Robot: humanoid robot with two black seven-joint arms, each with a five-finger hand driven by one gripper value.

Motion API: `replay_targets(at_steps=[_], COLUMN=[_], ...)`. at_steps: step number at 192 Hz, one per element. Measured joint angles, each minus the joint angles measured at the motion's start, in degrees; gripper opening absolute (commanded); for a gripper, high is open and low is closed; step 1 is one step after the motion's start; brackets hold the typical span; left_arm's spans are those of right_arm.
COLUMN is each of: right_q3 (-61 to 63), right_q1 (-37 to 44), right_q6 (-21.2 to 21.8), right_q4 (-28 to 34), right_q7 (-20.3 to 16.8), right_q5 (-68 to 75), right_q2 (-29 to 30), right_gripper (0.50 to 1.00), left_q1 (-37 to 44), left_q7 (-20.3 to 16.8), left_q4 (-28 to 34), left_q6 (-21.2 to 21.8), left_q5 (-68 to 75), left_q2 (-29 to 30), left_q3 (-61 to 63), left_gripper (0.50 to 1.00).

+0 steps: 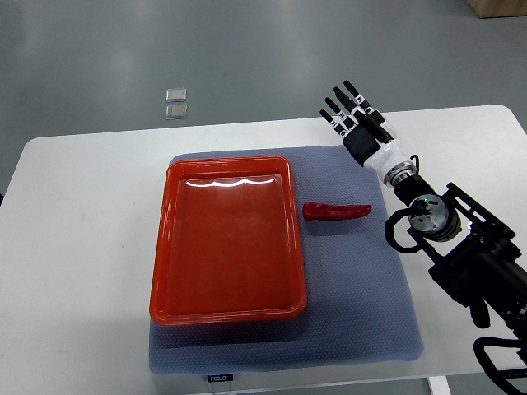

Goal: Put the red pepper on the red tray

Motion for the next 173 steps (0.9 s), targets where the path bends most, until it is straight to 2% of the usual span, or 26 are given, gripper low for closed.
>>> replay_targets(at_steps=[64,95,115,141,173], right_q3=[-1.3,-4.6,-12.1,-27.9,-41.5], right_q1=[0.6,2.9,5.8,11.8,18.7], right_q6=[0.2,3.2,5.4,6.0,5.6], right_q4=[0.3,0.9,3.3,8.6,12.6], right_q7=[-0.4,-1.0,-2.2,-3.1,-3.6], right_q5=[-1.9,-13.0,-27.0,-44.2,-50.5], right_q2=[-1.4,-3.3,-7.9,-16.1,-23.6], right_gripper=[0.913,0.913,0.913,0.913,0.913], left_q1=[0.0,0.0,0.0,0.0,0.0], left_q7=[0.0,-0.1,-0.1,-0.1,0.0], left_q4=[-0.2,-0.2,-0.1,-0.1,-0.1], left_q6=[0.0,0.0,0.0,0.0,0.0], left_q5=[0.2,0.2,0.2,0.1,0.1], left_q2=[0.0,0.0,0.0,0.0,0.0], left_q3=[0.1,0.0,0.0,0.0,0.0], left_gripper=[1.000,1.000,1.000,1.000,1.000])
